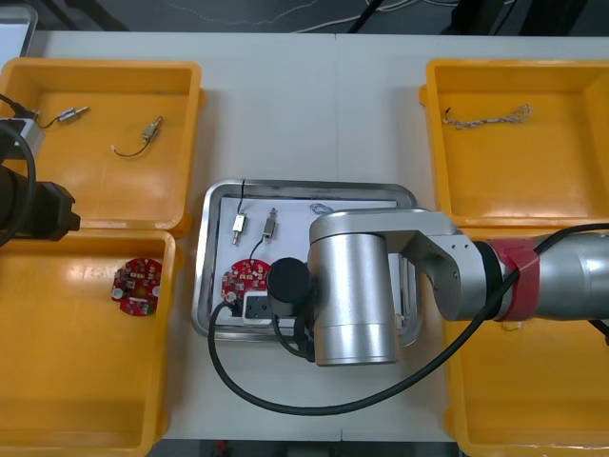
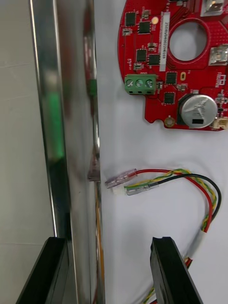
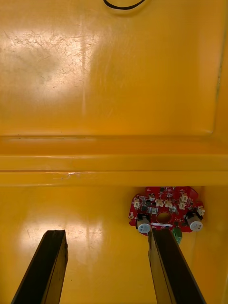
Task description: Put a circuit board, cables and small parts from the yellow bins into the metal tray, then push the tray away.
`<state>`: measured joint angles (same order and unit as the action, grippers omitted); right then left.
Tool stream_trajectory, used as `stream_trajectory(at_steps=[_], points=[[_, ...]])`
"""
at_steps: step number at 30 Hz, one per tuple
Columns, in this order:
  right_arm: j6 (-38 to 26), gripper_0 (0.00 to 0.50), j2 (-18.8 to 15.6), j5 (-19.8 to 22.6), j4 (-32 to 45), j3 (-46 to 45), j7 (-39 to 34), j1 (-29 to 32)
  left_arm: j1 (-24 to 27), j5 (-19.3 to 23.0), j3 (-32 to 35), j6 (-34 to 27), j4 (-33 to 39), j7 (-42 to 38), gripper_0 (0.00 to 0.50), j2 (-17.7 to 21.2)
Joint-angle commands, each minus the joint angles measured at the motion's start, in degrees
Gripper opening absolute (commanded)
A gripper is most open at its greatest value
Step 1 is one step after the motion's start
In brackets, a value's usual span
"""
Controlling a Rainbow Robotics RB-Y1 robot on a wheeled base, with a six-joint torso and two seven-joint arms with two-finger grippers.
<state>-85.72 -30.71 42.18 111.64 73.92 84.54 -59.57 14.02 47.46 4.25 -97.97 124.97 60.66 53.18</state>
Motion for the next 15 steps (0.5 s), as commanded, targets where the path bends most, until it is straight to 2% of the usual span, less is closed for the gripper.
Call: stream_trajectory(at_steps=[1,15], points=[[0.46,0.5,2.15,-0.35,-0.02,1.93,2.91,-2.04,-1.01,-0.62,1.81,-0.38,1.5,0.86,0.5,2.1],[0.46,0.5,3.29,-0.44,-0.64,3.24,2.56,-0.98,-1.01,-0.62,1.81,-0.38,1.5,0.86,0.5,2.1]])
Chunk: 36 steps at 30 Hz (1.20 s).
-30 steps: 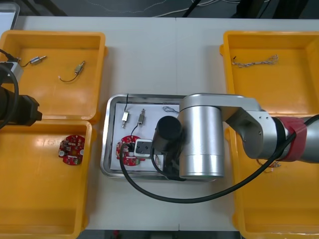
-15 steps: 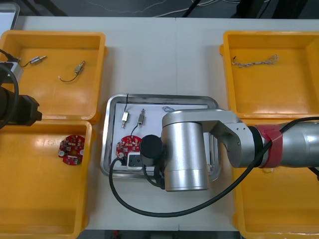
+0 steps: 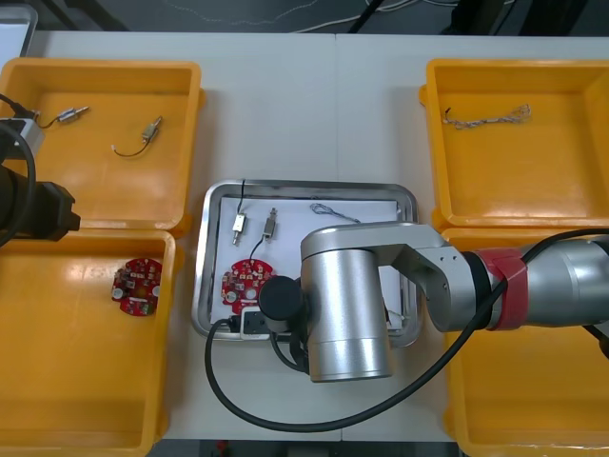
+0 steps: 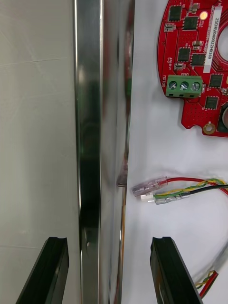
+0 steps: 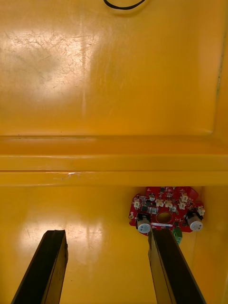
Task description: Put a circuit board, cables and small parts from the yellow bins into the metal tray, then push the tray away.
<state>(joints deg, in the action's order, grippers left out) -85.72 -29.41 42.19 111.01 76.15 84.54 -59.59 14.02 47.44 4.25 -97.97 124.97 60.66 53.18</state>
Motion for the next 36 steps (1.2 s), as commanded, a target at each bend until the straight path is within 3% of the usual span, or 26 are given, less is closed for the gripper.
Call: stream_trajectory(at_steps=[1,17,28,29,30,31,32,33,36], points=[[0.46,0.5,2.17,-1.06,-0.01,1.02,2.64,-0.53,-1.01,-0.6,1.81,-0.38,1.5,0.86,0.5,2.1],[0.37,0.5,3.22,-6.5,-0.09,1.02,2.82,3.95,-1.01,-0.6,1.81,-0.38,1.5,0.86,0.5,2.1],[0.29,0.5,3.22,-8.09,-0.18,1.37,2.64,5.18,-1.01,-0.6,1.81,-0.38,1.5,0.86,0.5,2.1],[0.29,0.444,3.22,-8.17,-0.18,1.37,2.73,5.36,-1.01,-0.6,1.81,-0.38,1.5,0.86,0.5,2.1],[0.29,0.299,3.22,-8.35,-0.18,1.37,2.73,5.36,-1.01,-0.6,1.81,-0.38,1.5,0.86,0.5,2.1],[0.29,0.2,3.22,-8.26,-0.18,1.37,2.56,5.45,-1.01,-0.6,1.81,-0.38,1.5,0.86,0.5,2.1],[0.29,0.136,3.22,-8.35,-0.18,1.37,2.47,5.45,-1.01,-0.6,1.81,-0.38,1.5,0.86,0.5,2.1],[0.29,0.078,3.22,-8.44,-0.18,1.37,2.47,5.45,-1.01,-0.6,1.81,-0.38,1.5,0.86,0.5,2.1],[0.2,0.031,3.14,-8.53,-0.18,1.37,2.47,5.45,-1.01,-0.6,1.81,-0.38,1.5,0.86,0.5,2.1]])
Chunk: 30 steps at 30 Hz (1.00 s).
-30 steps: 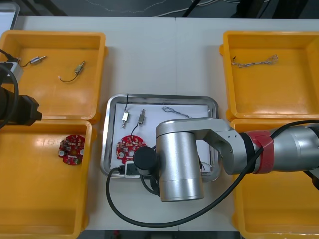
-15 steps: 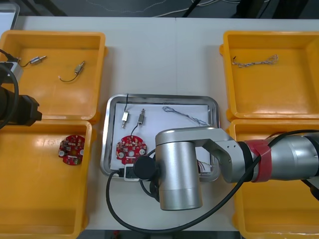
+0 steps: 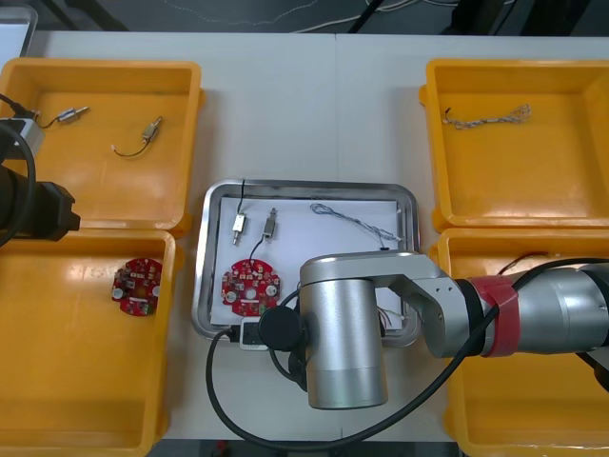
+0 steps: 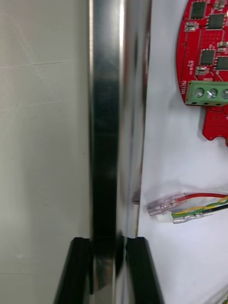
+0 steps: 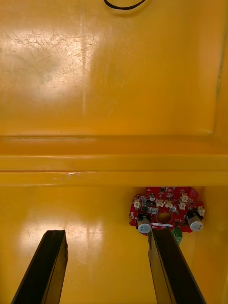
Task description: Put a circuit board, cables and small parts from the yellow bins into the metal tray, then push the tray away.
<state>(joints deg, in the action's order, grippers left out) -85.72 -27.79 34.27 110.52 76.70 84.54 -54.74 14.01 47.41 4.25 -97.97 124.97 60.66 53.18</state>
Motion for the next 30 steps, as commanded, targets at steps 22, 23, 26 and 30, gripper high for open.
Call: stream_trajectory(at_steps=[22,23,26,30], points=[[1.35,0.0,-1.91,-0.96,0.31,0.82,2.47,-7.05,-1.01,-0.56,1.81,-0.38,1.5,0.86,0.5,2.1],[1.61,0.0,-2.09,-0.96,0.05,0.82,2.38,-7.57,-1.01,-0.56,1.81,-0.38,1.5,0.86,0.5,2.1],[2.22,0.0,-2.27,-0.96,-1.53,0.82,2.47,-8.8,-1.01,-0.56,1.81,-0.38,1.5,0.86,0.5,2.1],[3.46,0.0,-2.27,-0.96,-4.44,0.82,2.56,-10.39,-1.01,-0.56,1.81,-0.38,1.5,0.86,0.5,2.1]])
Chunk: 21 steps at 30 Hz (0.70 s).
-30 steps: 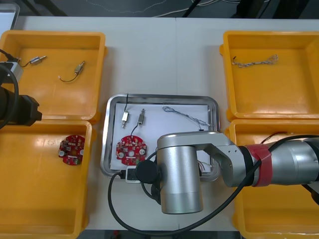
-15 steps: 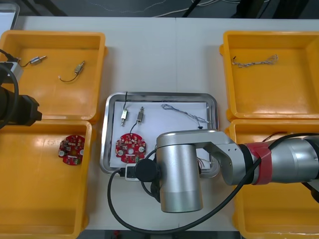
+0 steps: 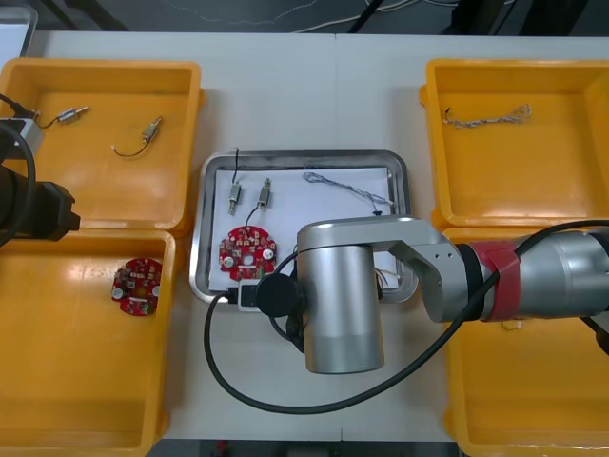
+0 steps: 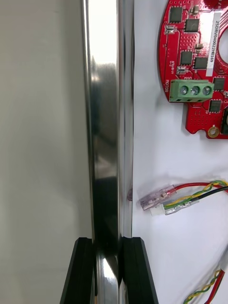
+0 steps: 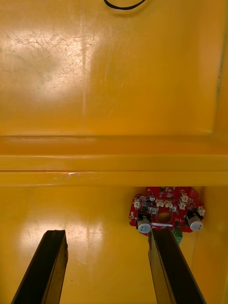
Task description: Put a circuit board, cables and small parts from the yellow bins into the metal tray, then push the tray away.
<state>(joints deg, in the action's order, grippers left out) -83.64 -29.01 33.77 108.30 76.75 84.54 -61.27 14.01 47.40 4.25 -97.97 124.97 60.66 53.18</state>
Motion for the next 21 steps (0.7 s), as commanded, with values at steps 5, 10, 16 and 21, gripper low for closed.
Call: stream_trajectory(at_steps=[5,10,16,21], points=[[2.51,0.0,-1.04,-0.37,-4.59,0.77,2.73,-5.35,-1.01,-0.55,1.81,-0.38,1.5,0.86,0.5,2.1],[3.83,0.0,-0.96,0.77,-7.4,0.77,3.17,-7.82,-1.01,-0.55,1.81,-0.38,1.5,0.86,0.5,2.1],[4.97,0.0,-1.04,1.65,-9.68,0.77,4.05,-10.1,-1.01,-0.55,1.81,-0.38,1.5,0.86,0.5,2.1],[6.03,0.0,-0.96,1.65,-11.79,0.77,5.1,-11.42,-1.01,-0.55,1.81,-0.38,1.5,0.86,0.5,2.1]])
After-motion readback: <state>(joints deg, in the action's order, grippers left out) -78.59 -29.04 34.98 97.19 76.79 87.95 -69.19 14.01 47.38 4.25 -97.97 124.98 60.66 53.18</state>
